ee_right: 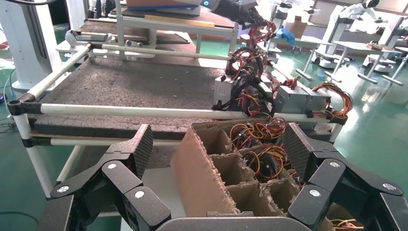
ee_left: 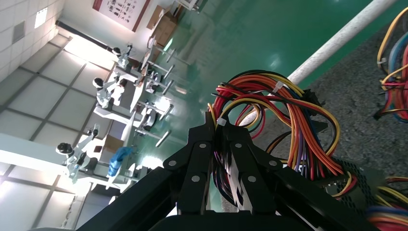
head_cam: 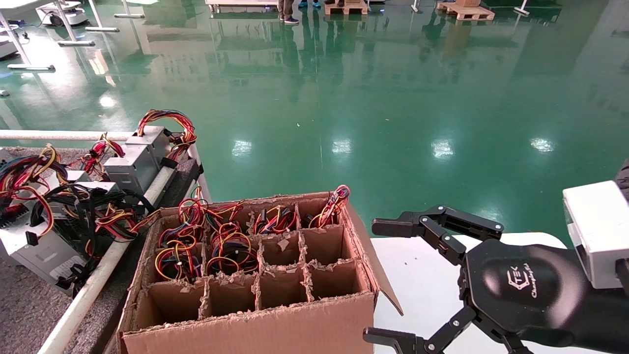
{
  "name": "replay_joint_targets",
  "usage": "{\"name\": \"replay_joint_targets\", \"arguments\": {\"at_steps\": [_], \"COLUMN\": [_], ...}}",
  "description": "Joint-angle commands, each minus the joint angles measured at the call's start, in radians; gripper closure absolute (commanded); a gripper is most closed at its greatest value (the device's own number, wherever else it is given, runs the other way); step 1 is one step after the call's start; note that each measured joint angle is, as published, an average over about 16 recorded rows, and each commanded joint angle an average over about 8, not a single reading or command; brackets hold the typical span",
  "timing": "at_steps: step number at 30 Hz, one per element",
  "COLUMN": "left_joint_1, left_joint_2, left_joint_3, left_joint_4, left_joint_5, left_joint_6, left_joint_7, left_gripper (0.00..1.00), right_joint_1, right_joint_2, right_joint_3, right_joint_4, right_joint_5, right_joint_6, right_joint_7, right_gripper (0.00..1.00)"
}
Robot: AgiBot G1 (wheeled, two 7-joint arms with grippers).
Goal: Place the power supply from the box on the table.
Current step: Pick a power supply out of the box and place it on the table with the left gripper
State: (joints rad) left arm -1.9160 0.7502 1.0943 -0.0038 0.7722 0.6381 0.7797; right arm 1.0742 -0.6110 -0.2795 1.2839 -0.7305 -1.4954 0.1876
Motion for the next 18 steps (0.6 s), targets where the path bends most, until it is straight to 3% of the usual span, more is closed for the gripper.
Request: {"name": "replay_joint_targets", "arguments": {"at_steps": [1, 18], "left_joint_1": [0.009, 0.054], "left_joint_2": [0.000, -0.010], "left_joint_3": [-0.002, -0.018], "left_joint_4": [-0.003, -0.038], "left_joint_5": [-0.002, -0.019], "left_joint_6": [0.005, 0.049], "left_joint_7": [-0.001, 0.008], "left_gripper": [1.00, 1.00], "right_joint_1": [0.000, 0.000], "right_joint_2": [0.000, 0.000], "right_joint_3": [0.000, 0.000], "right_joint_4": [0.000, 0.000], "right_joint_5": [0.000, 0.000], "right_joint_6": [0.000, 0.000], "right_joint_7": [0.000, 0.000], "right_gripper": [0.00, 0.00]}}
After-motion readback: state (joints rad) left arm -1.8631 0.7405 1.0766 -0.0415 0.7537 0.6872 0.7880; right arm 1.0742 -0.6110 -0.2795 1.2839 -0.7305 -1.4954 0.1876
